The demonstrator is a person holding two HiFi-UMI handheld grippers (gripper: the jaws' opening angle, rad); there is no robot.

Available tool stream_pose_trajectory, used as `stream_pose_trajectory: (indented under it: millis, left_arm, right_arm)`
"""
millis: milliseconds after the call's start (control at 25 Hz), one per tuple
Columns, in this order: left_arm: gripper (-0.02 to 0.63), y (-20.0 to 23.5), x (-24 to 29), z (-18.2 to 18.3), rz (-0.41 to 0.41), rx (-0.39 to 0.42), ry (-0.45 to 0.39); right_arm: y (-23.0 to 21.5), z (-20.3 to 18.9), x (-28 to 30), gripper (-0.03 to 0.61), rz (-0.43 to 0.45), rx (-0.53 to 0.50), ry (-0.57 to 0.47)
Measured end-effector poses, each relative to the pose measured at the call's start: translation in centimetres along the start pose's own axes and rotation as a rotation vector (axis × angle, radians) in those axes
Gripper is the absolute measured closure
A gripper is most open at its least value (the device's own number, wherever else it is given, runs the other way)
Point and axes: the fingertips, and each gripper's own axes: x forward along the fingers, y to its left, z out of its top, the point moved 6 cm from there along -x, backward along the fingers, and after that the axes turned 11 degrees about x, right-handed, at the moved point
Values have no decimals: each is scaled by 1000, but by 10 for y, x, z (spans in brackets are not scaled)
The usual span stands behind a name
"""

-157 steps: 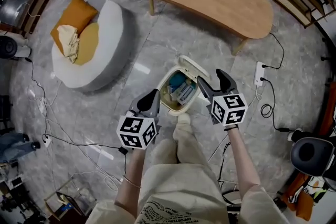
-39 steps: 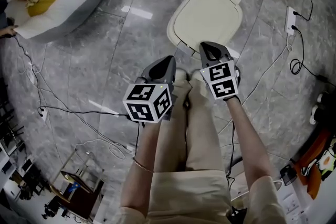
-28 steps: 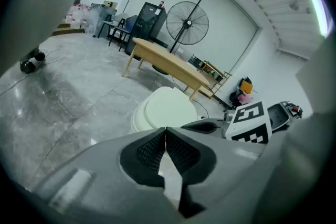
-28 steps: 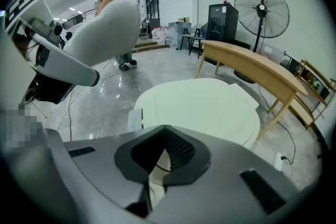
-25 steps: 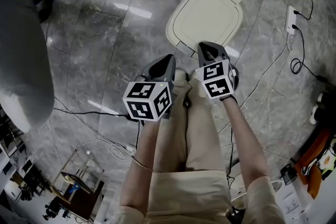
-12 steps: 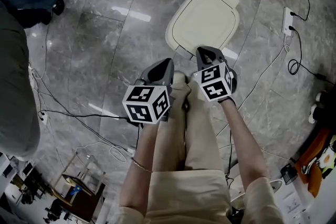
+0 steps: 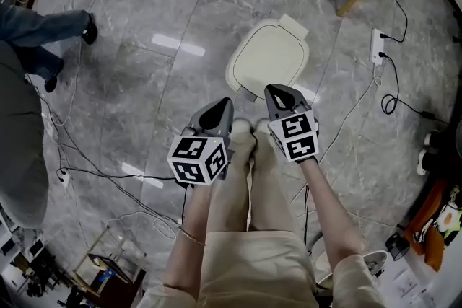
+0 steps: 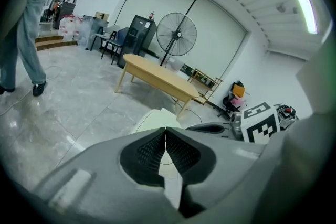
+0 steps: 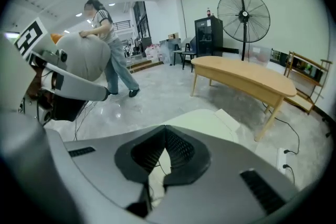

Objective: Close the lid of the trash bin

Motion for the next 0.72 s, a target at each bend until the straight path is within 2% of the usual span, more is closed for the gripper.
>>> stream_pose_trajectory:
  millis: [720]
  left_arm:
    - [591, -30, -75, 95, 5, 94, -167]
  right_arm:
    - [21, 87, -110, 574, 28, 39, -194]
